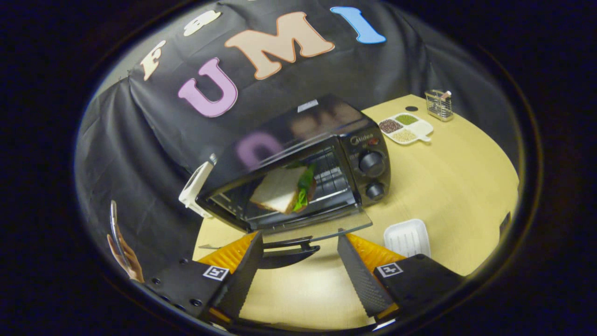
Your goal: Open the toaster oven, put the food inside, and close the toaster oven door.
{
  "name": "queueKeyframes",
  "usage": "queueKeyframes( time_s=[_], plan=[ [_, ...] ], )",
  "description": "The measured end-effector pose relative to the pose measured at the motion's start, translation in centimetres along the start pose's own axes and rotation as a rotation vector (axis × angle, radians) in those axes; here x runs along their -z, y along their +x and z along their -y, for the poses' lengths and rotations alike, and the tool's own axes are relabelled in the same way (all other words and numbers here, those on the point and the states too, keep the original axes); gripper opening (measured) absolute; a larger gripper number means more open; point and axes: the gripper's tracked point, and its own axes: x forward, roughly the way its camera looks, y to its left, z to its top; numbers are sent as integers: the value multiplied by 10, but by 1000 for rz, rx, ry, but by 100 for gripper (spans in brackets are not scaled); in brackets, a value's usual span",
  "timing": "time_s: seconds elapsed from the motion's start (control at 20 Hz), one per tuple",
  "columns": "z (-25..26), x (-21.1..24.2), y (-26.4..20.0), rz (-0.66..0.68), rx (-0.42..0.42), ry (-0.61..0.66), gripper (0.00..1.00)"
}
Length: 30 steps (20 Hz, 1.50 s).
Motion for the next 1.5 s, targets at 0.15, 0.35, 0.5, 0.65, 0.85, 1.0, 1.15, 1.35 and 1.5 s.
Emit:
queueKeyframes(
  time_s=[0.15,0.35,0.5,0.65,0.85,1.0,1.15,1.35,1.5],
  plan=[
    [-4,-13,8,25,-13,31,100],
    [-8,-27,19,46,-23,41,100],
    [-11,-39,30,66,-31,44,100],
    [-14,-48,37,74,-38,86,100],
    [-16,-52,44,84,-39,111,100],
    [-16,-55,47,88,-36,123,100],
    [-17,-59,46,100,-30,134,100],
    [-17,-65,52,120,-20,151,100],
    [-17,-66,52,122,-18,156,100]
  ],
)
